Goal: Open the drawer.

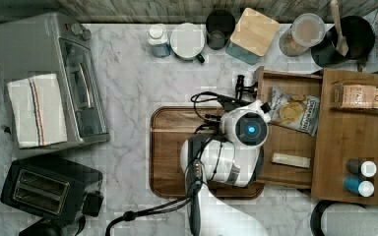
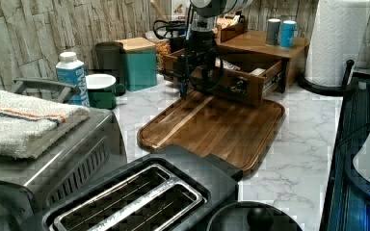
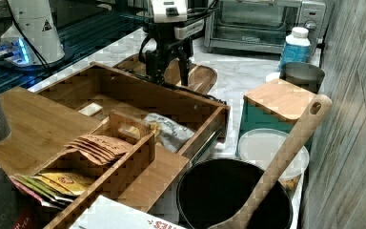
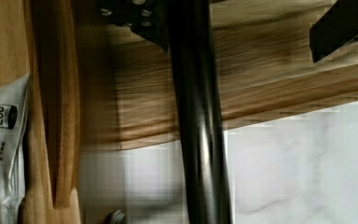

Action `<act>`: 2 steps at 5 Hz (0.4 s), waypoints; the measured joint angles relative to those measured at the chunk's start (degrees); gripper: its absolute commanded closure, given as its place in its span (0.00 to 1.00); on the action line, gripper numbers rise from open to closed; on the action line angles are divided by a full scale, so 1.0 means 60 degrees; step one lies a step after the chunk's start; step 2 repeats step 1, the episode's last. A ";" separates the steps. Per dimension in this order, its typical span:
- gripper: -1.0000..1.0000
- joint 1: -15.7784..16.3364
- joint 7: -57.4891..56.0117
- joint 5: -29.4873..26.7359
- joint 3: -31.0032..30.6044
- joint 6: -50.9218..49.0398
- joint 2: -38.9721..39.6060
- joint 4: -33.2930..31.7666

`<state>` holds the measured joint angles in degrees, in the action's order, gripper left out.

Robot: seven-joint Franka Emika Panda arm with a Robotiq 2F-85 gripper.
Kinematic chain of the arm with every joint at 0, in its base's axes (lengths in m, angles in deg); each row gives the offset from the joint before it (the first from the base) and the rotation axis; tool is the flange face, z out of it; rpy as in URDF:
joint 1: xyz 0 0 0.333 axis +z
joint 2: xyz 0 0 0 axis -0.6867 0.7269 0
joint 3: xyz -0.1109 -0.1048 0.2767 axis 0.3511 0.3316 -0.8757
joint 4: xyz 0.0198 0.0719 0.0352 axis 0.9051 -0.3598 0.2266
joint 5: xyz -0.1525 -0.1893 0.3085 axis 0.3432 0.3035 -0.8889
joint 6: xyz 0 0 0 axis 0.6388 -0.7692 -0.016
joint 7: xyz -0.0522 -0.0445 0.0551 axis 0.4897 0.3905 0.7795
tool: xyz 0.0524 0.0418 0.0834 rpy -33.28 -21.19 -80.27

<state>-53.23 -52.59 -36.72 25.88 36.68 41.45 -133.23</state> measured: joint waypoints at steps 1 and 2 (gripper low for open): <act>0.00 0.0303 0.0051 0.0069 0.0040 0.0009 0.0001 -0.0019; 0.00 0.0303 0.0051 0.0069 0.0040 0.0009 0.0001 -0.0019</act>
